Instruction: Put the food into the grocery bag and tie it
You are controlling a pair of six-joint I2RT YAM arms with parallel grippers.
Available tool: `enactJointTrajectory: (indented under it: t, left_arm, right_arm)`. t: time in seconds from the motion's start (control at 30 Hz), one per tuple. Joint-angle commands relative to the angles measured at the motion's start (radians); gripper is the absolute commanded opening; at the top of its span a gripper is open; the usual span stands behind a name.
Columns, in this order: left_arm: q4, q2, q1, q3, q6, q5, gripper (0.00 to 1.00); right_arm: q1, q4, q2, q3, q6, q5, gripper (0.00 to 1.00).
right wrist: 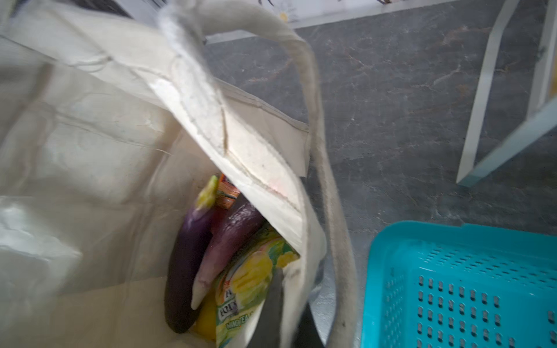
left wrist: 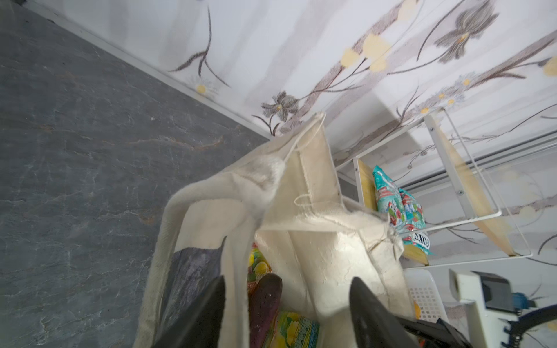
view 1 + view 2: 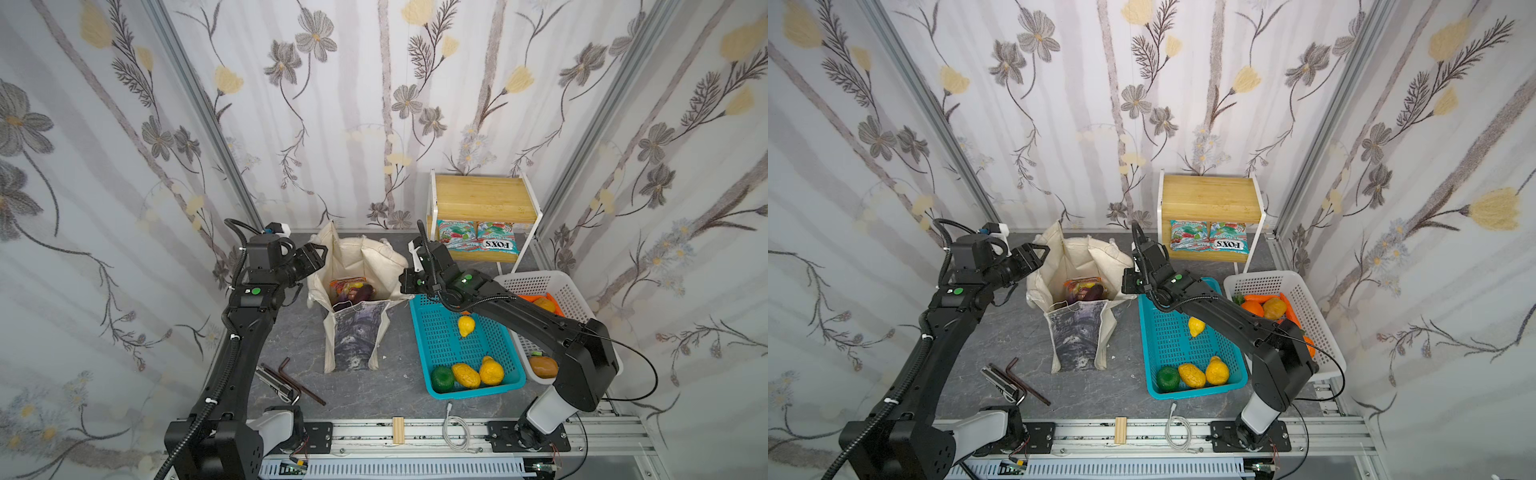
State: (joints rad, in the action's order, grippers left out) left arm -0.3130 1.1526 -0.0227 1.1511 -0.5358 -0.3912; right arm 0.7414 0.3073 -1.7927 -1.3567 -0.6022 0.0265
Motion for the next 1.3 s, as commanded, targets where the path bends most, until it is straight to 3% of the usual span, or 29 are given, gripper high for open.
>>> enactJointTrajectory:
  t: [0.0, 0.07, 0.27, 0.37, 0.57, 0.63, 0.73, 0.9, 0.97, 1.03, 1.07, 1.1, 1.13, 1.27]
  left_arm:
    - [0.083, -0.072, -0.074, 0.018, -0.087, 0.089, 1.0]
    - [0.101, -0.159, -0.148, -0.043, -0.199, 0.122, 1.0]
    - [0.18, -0.435, -0.363, -0.385, -0.764, 0.008, 1.0]
    - [0.183, -0.474, -0.358, -0.518, -0.957, -0.045, 1.0]
    - [0.372, -0.464, -0.305, -0.734, -1.138, -0.113, 1.0]
    - [0.493, -0.428, -0.241, -0.809, -1.214, -0.112, 1.0]
    - [0.824, -0.356, -0.171, -0.933, -1.358, -0.063, 0.99]
    - [0.967, -0.218, -0.098, -0.901, -1.34, -0.047, 0.93]
    - [1.025, -0.185, -0.093, -0.89, -1.341, -0.033, 0.87]
    - [1.09, -0.148, -0.092, -0.881, -1.338, -0.034, 0.7]
    - [1.103, -0.136, -0.092, -0.877, -1.336, -0.039, 0.48]
    - [1.114, -0.128, -0.092, -0.875, -1.334, -0.041, 0.18]
    - [1.118, -0.131, -0.096, -0.871, -1.314, -0.038, 0.0]
    - [1.112, -0.173, -0.182, -0.816, -1.166, -0.075, 0.0]
  right_arm:
    - [-0.01, -0.085, 0.018, 0.022, -0.019, 0.009, 0.0]
    - [-0.012, -0.086, 0.021, 0.023, -0.016, 0.008, 0.0]
    - [-0.014, -0.093, 0.024, 0.022, -0.008, 0.017, 0.0]
    - [-0.012, -0.104, 0.026, 0.027, -0.01, 0.033, 0.0]
    - [-0.004, -0.115, 0.039, 0.041, -0.005, 0.029, 0.0]
    - [-0.004, -0.123, 0.044, 0.049, -0.006, 0.029, 0.0]
    - [0.0, -0.123, 0.046, 0.052, -0.005, 0.021, 0.0]
    - [0.001, -0.113, 0.051, 0.057, 0.004, 0.005, 0.0]
    - [0.001, -0.112, 0.052, 0.064, 0.004, 0.001, 0.0]
    - [0.001, -0.114, 0.051, 0.068, 0.005, 0.0, 0.0]
    - [0.001, -0.114, 0.051, 0.07, 0.005, 0.001, 0.0]
    - [0.001, -0.111, 0.049, 0.068, 0.006, 0.002, 0.0]
    - [0.001, -0.11, 0.047, 0.069, 0.009, 0.003, 0.0]
    - [0.0, -0.108, 0.052, 0.069, 0.01, 0.014, 0.0]
